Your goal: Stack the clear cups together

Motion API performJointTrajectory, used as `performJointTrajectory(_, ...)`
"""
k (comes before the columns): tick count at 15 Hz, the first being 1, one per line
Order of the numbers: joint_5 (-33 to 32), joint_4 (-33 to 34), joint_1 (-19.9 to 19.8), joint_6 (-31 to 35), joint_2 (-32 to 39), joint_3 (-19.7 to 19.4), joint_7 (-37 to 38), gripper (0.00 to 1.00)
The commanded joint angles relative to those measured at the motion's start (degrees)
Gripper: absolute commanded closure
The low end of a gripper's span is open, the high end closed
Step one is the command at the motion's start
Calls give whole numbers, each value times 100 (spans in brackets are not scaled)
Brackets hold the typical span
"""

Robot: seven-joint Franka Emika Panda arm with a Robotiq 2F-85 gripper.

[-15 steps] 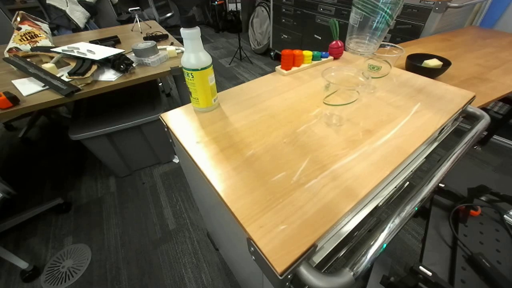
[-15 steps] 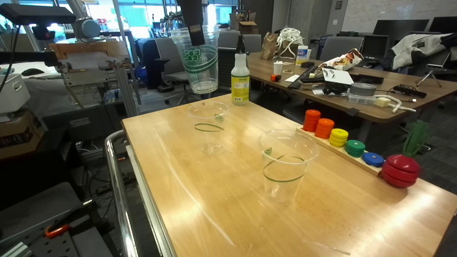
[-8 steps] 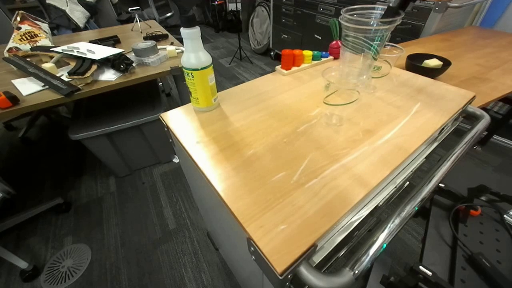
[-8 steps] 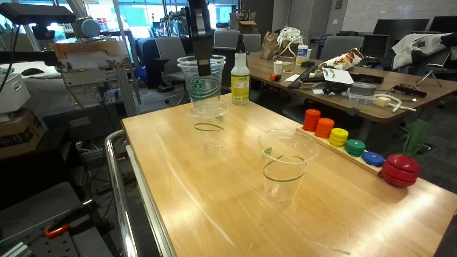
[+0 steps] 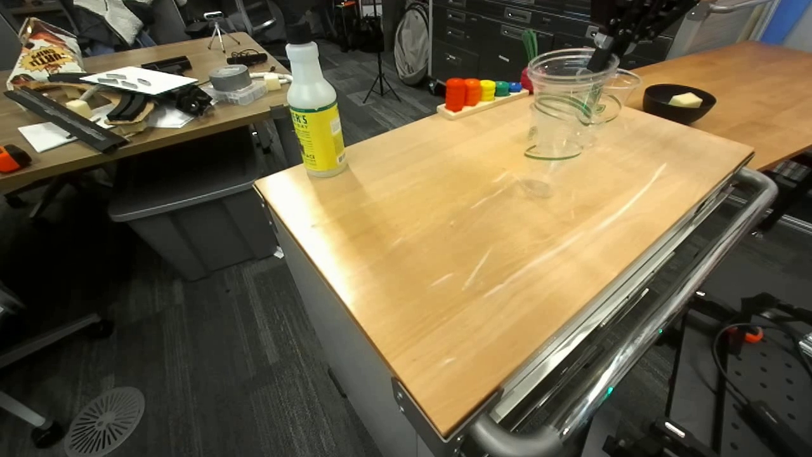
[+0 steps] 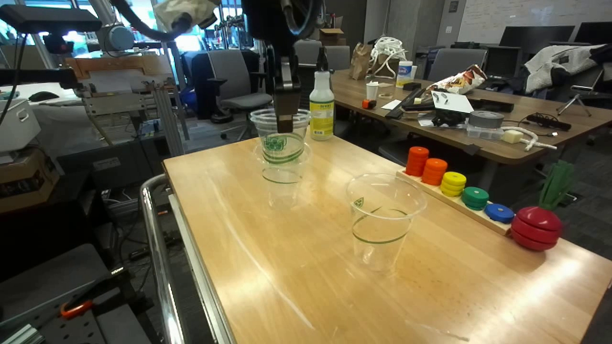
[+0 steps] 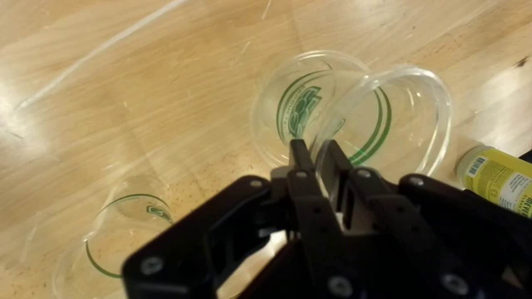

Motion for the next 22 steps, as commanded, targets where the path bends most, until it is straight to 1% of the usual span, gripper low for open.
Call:
performJointTrajectory(1, 160, 75, 80, 161, 28, -61, -189, 53)
performJointTrajectory(2, 161, 68, 91, 188, 7, -56, -215, 44)
performJointTrajectory(6, 30, 42, 100, 280, -15, 11, -249, 15)
performJointTrajectory(7, -176, 28, 20, 397, 2, 102, -68, 7)
performJointTrajectory(8, -415, 29, -87, 534, 30, 200, 211, 1)
performJointTrajectory(10, -1034, -60, -337, 883, -11, 407, 864, 0)
performJointTrajectory(12, -1489, -57, -535, 985, -28, 488, 1388, 0)
performJointTrajectory(13, -1612, -29, -602, 960, -14, 485, 1557, 0)
performJointTrajectory(18, -2018, 224, -908, 931, 340, 373, 1948, 0)
performJointTrajectory(22, -1802, 645, -828, 1051, 895, 150, 1759, 0)
